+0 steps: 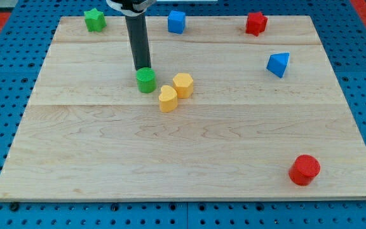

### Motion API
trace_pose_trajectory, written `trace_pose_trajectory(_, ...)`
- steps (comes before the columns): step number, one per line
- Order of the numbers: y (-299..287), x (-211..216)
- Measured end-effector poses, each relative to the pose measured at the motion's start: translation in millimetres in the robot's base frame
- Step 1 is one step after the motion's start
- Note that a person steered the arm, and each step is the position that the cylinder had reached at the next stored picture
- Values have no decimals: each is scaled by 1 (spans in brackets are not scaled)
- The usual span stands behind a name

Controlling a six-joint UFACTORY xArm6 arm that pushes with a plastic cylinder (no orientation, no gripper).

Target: Slide the green circle to the center left

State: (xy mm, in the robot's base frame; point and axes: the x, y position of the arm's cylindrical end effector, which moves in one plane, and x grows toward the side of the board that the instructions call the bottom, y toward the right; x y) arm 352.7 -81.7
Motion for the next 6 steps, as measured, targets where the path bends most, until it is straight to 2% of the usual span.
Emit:
trace_pose_trajectory(1,0,0)
trace_pose_trajectory(2,42,3)
trace_pose_trajectory(3,77,46)
trace_pose_trajectory(6,-42,13)
